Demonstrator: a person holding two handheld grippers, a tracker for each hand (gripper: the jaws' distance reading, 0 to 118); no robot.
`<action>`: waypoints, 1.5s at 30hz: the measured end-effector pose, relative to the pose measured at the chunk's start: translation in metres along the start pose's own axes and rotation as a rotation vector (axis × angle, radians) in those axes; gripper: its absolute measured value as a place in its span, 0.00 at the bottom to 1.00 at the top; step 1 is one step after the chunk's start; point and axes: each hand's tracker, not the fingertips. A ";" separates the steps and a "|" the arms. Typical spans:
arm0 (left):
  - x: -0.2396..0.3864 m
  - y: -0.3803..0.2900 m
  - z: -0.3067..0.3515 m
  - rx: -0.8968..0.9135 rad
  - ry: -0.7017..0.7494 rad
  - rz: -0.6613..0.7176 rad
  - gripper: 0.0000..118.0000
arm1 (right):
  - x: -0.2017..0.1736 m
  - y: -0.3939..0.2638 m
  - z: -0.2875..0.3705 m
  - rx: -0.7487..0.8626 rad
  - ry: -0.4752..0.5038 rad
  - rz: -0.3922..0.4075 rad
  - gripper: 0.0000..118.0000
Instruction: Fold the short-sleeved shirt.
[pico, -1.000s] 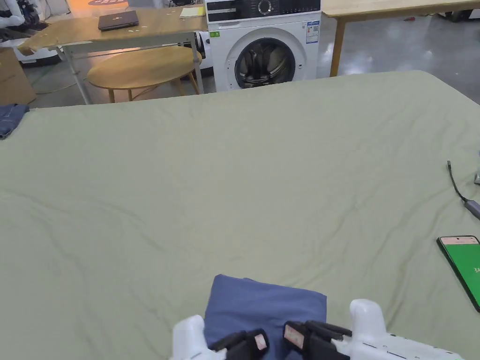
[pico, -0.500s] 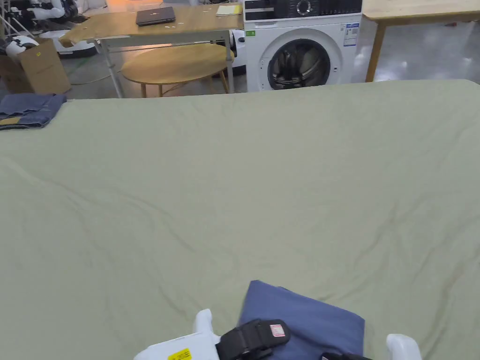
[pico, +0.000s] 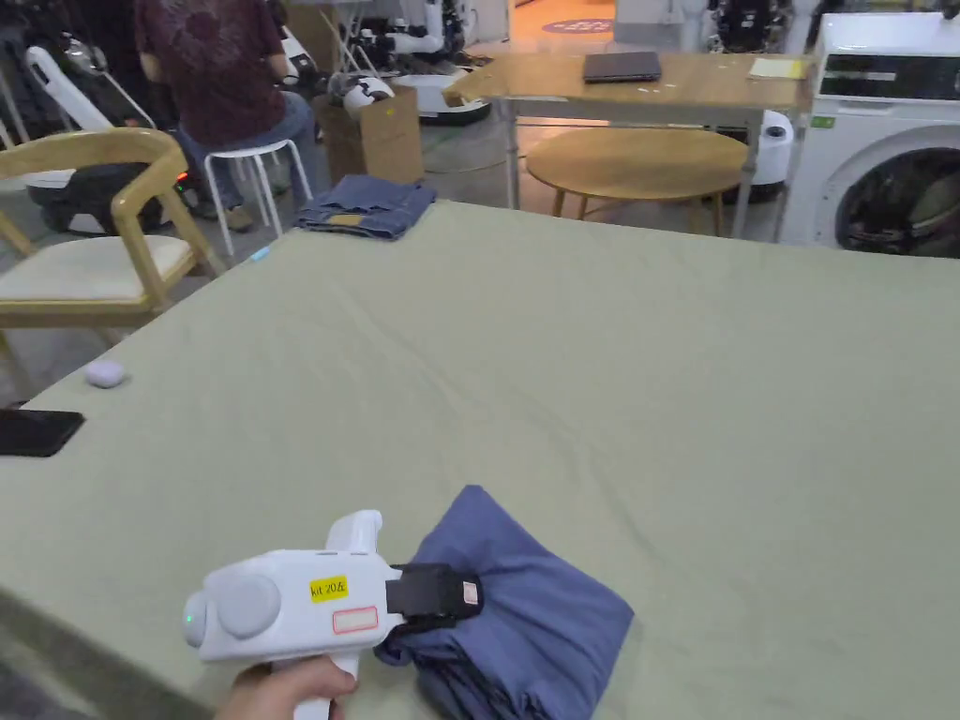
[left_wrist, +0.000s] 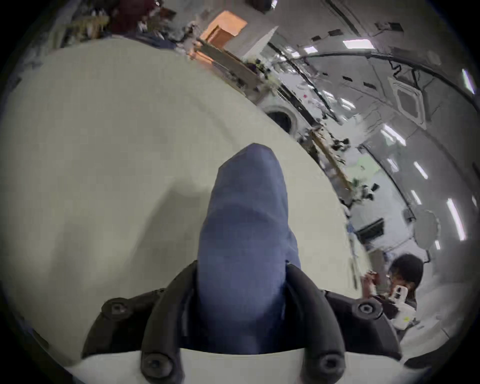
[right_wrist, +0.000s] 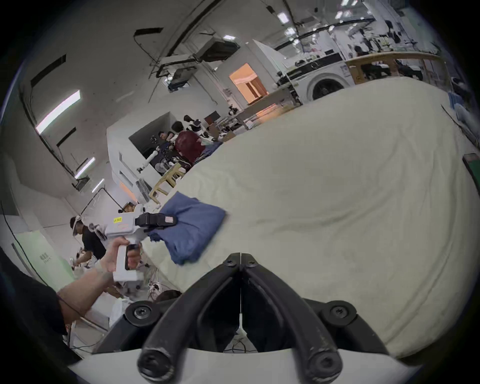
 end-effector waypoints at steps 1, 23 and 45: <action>-0.022 0.021 0.009 -0.004 0.024 -0.017 0.25 | -0.003 0.000 -0.004 -0.002 0.004 0.000 0.00; -0.124 0.062 0.143 0.342 0.455 0.165 0.02 | -0.042 0.027 -0.015 0.001 -0.001 0.108 0.00; 0.418 -0.074 0.096 0.695 0.136 -0.621 0.00 | -0.107 0.219 0.137 0.640 -0.551 0.411 0.01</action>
